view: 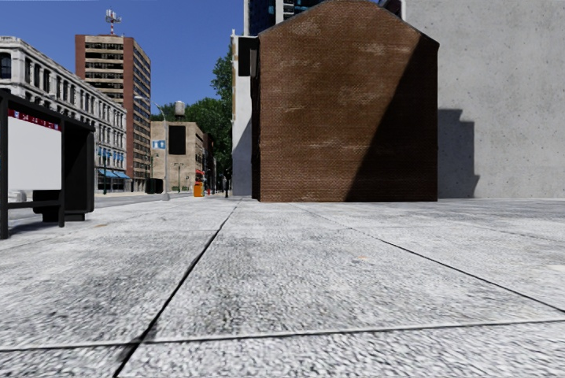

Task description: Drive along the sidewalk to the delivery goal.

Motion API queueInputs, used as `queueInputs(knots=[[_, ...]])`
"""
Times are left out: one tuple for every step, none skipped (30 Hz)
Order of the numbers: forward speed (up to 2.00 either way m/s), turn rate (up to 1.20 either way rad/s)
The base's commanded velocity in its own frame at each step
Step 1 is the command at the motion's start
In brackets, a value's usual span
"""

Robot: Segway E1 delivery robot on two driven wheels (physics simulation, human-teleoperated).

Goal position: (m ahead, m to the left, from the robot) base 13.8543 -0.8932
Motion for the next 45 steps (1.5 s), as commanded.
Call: queueInputs(knots=[[2.0, 0.0], [2.0, 0.0], [2.0, 0.0], [2.0, 0.0], [2.0, 0.0], [2.0, 0.0], [2.0, 0.0], [2.0, 0.0], [2.0, 0.0], [2.0, 0.0], [2.0, 0.0], [2.0, 0.0], [2.0, 0.0], [2.0, 0.0], [2.0, 0.0], [2.0, 0.0], [2.0, 0.0], [2.0, 0.0], [2.0, 0.0], [2.0, 0.0], [2.0, 0.0], [2.0, 0.0], [2.0, 0.0], [2.0, 0.0], [2.0, 0.0], [2.0, 0.0], [2.0, 0.0], [2.0, 0.0], [2.0, 0.0], [2.0, 0.0], [2.0, 0.0], [2.0, 0.0], [2.0, 0.0], [2.0, 0.0], [2.0, 0.0], [2.0, 0.0], [2.0, 0.0], [2.0, 0.0], [2.0, 0.0], [2.0, 0.0], [2.0, 0.0], [2.0, 0.0], [2.0, 0.0], [2.0, 0.0], [2.0, 0.0]])
